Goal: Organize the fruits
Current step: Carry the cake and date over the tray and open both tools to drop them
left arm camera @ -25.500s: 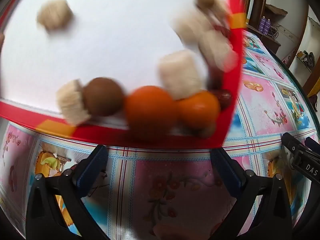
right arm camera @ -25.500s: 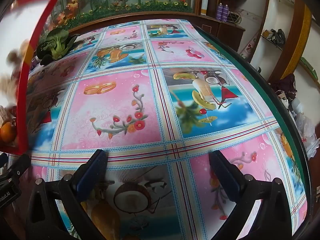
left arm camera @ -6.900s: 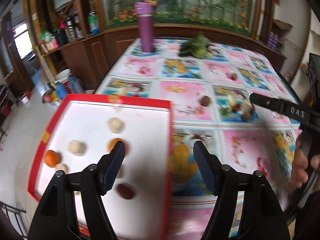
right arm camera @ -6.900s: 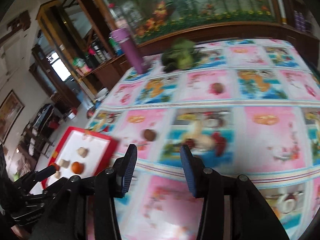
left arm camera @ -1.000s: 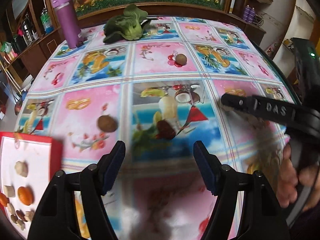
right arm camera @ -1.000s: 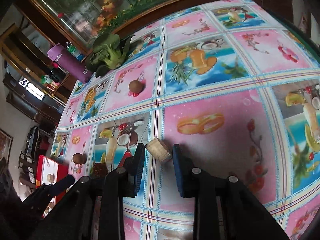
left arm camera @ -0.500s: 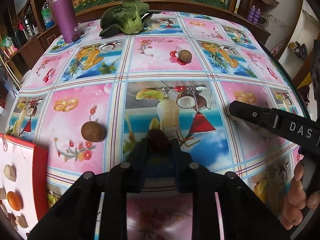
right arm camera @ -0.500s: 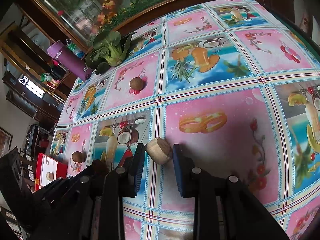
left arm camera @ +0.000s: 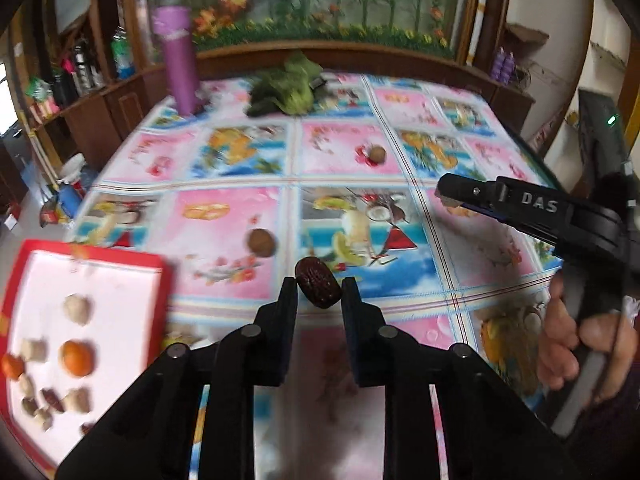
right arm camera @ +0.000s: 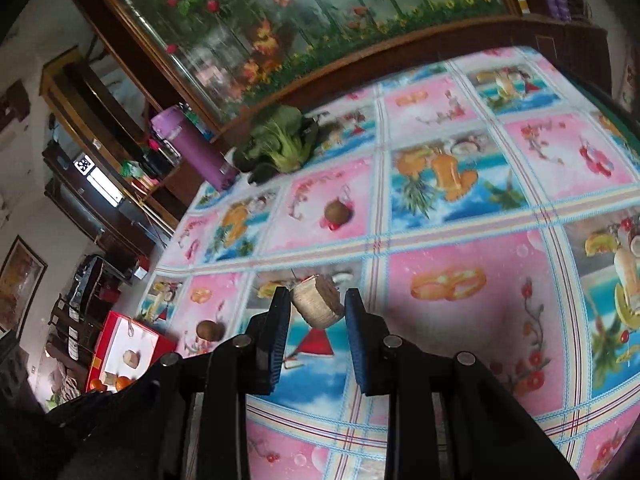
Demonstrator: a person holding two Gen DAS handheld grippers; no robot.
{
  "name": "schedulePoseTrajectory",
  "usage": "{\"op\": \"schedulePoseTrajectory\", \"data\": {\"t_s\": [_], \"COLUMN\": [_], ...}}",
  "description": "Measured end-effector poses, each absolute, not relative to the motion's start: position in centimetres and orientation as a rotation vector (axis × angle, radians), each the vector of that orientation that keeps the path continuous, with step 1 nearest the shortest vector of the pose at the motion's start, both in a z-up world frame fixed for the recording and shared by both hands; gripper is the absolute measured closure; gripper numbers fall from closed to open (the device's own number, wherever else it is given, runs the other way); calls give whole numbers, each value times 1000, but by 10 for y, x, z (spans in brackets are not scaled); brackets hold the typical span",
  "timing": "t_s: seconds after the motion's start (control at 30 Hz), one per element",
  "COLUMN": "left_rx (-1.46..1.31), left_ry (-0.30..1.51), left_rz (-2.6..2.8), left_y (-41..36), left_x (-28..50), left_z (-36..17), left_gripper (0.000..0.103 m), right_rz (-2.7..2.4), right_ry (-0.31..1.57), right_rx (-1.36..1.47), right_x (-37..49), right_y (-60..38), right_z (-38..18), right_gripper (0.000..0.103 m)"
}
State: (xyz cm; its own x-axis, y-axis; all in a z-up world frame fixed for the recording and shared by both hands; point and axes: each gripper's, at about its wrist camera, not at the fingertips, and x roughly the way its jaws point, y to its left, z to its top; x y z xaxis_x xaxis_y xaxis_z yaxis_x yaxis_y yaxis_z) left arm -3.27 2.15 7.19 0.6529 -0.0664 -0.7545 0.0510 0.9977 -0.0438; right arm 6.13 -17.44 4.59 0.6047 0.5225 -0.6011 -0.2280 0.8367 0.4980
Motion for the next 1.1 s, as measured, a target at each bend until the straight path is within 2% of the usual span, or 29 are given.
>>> {"op": "schedulePoseTrajectory", "data": {"t_s": [0.3,0.5,0.67,0.9,1.1], "left_rx": [-31,-64,-108,-132,-175], "left_ry": [756,758,756,772,868], "left_rz": [116,221,304,333,332], "left_y": [87,143,192,234,255], "left_x": [-98,-128,-147,-132,-84], "left_z": [97,95,92,93,74], "left_gripper": [79,79,79,79,79], "right_rz": [482,638,828,945,868], "right_ry": [695,837,883,913,1007], "right_rx": [294,312,275,183,144], "right_x": [46,35,11,-2,11], "right_y": [-151,-101,-20,83,114], "right_z": [58,48,65,69,32], "right_gripper": [76,77,77,77,76]}}
